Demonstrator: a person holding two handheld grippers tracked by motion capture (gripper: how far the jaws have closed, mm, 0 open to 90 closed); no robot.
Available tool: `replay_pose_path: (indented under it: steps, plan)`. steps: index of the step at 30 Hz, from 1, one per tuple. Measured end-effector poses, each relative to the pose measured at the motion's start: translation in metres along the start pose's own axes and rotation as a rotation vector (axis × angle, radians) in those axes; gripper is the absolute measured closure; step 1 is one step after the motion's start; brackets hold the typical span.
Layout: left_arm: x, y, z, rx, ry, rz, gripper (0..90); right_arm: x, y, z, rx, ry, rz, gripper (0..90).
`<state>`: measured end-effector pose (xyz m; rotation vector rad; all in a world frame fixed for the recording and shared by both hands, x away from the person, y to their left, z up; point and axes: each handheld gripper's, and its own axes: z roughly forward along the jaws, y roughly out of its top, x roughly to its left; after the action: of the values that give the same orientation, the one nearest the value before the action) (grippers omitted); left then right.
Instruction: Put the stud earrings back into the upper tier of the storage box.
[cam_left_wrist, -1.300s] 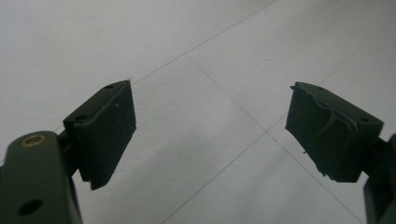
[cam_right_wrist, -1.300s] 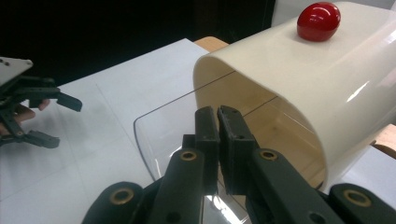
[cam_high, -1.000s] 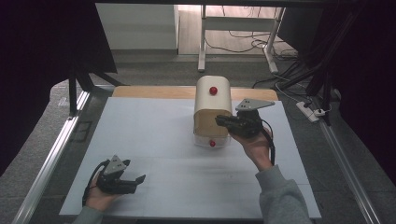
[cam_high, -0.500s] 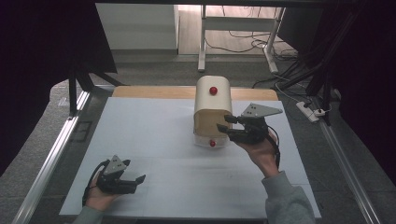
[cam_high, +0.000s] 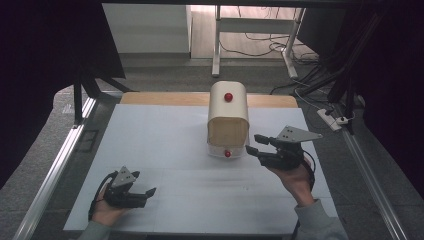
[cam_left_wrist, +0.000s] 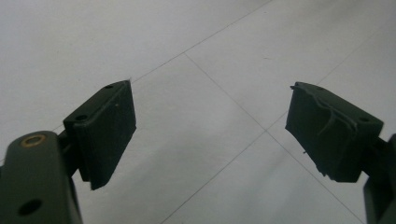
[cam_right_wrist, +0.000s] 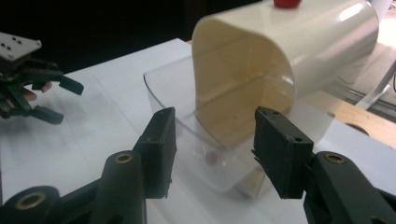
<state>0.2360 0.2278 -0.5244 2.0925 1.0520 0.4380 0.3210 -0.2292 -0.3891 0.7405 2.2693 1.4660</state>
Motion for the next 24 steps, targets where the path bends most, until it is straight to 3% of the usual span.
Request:
replay_pose_path:
  steps: [20, 24]
  plan:
    - [-0.001, 0.000, 0.000, 0.000, -0.001, 0.002, 15.7, 0.007, -0.058, -0.004, 0.137, -0.028, -0.019, 46.7]
    - [-0.002, 0.001, 0.000, 0.001, -0.002, 0.005, 15.7, 0.004, -0.072, -0.001, 0.188, -0.033, -0.013, 45.5]
